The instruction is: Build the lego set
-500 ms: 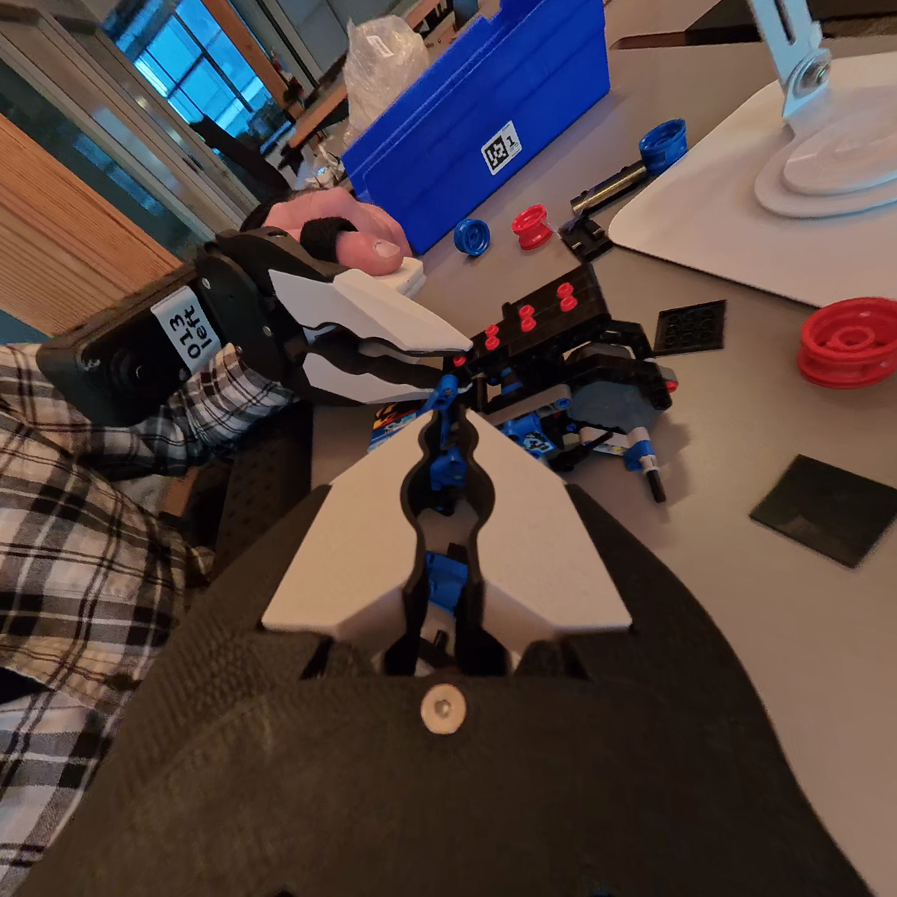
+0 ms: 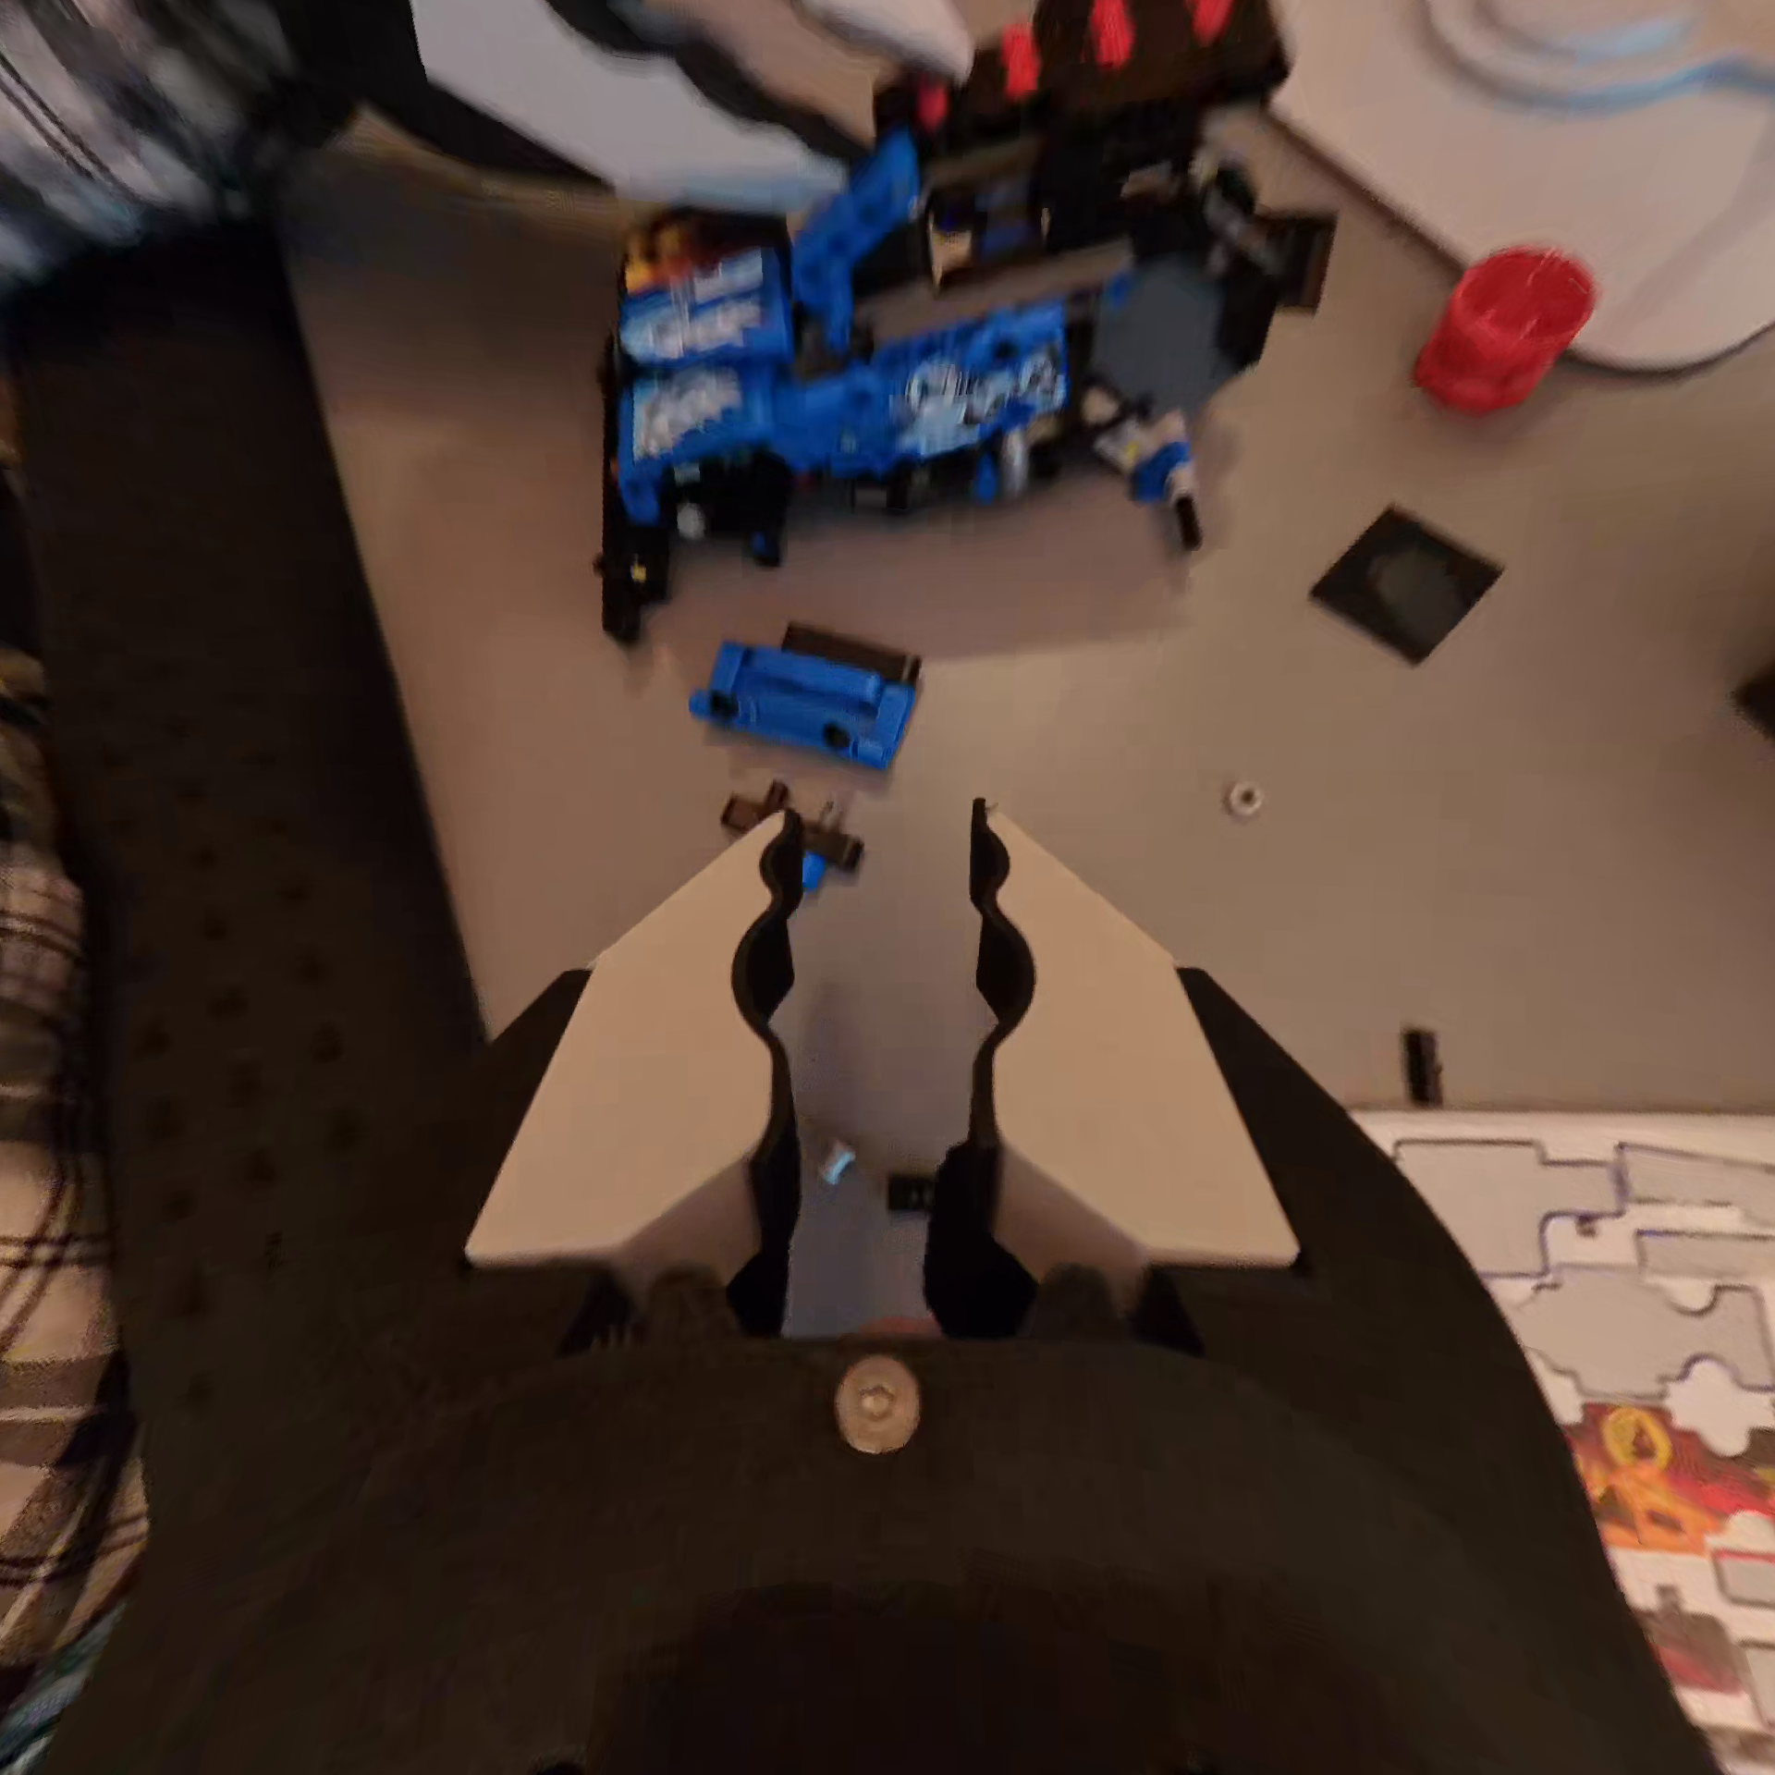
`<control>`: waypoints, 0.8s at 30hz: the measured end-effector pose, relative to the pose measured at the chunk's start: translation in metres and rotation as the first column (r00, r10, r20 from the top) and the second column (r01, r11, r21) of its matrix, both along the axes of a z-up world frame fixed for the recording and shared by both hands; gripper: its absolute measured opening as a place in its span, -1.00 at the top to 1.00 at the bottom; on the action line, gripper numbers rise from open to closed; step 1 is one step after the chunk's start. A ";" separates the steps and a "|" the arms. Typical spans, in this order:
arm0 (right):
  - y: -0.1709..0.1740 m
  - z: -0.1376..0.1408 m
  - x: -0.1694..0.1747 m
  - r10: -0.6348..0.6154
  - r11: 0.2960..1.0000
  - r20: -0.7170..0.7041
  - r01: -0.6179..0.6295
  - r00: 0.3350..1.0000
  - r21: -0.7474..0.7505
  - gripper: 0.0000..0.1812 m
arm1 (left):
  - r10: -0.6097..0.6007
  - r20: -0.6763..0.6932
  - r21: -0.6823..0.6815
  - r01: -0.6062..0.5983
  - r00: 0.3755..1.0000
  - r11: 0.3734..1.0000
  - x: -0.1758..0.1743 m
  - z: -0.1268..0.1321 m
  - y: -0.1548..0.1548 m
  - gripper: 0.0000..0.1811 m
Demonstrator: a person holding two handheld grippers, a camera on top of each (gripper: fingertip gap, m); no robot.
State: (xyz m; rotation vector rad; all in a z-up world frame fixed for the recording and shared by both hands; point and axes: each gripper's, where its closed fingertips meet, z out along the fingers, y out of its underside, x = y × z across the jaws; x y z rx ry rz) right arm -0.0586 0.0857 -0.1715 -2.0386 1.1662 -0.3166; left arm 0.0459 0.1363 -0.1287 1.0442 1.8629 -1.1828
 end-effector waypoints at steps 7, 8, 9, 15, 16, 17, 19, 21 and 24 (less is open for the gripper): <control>0.008 -0.033 -0.026 0.014 0.994 -0.076 -0.022 0.997 -0.111 0.60 | 0.001 0.000 0.002 -0.001 1.000 1.000 -0.001 0.000 0.000 0.86; 0.009 -0.035 -0.028 0.012 0.993 -0.080 -0.021 0.997 -0.118 0.60 | 0.001 0.000 0.002 -0.001 1.000 1.000 -0.001 0.000 0.000 0.86; 0.010 -0.037 -0.028 0.005 0.993 -0.078 -0.015 0.997 -0.119 0.60 | 0.001 -0.001 0.002 -0.001 1.000 1.000 -0.001 0.000 0.000 0.86; 0.019 -0.038 -0.023 -0.017 0.988 -0.051 0.009 0.999 -0.152 0.60 | 0.000 -0.002 0.003 0.000 1.000 1.000 -0.001 0.000 0.000 0.86; 0.021 -0.038 -0.021 -0.020 0.988 -0.048 0.013 0.999 -0.154 0.60 | 0.000 -0.001 0.003 0.000 1.000 1.000 -0.001 0.000 0.000 0.86; 0.023 -0.038 -0.020 -0.023 0.988 -0.047 0.015 0.999 -0.155 0.60 | 0.000 0.000 0.003 0.000 1.000 1.000 -0.001 0.000 0.000 0.86; 0.025 -0.039 -0.017 -0.028 0.986 -0.040 0.021 0.999 -0.165 0.61 | 0.000 0.000 0.004 0.000 1.000 1.000 -0.001 0.000 0.000 0.86; 0.025 -0.039 -0.014 -0.039 0.984 -0.035 0.032 0.999 -0.175 0.65 | 0.000 0.001 0.004 0.000 1.000 1.000 -0.001 0.001 0.001 0.86; 0.030 -0.039 -0.010 -0.039 0.984 -0.022 0.034 0.999 -0.172 0.75 | -0.002 0.001 0.006 0.002 1.000 1.000 -0.002 0.001 0.001 0.86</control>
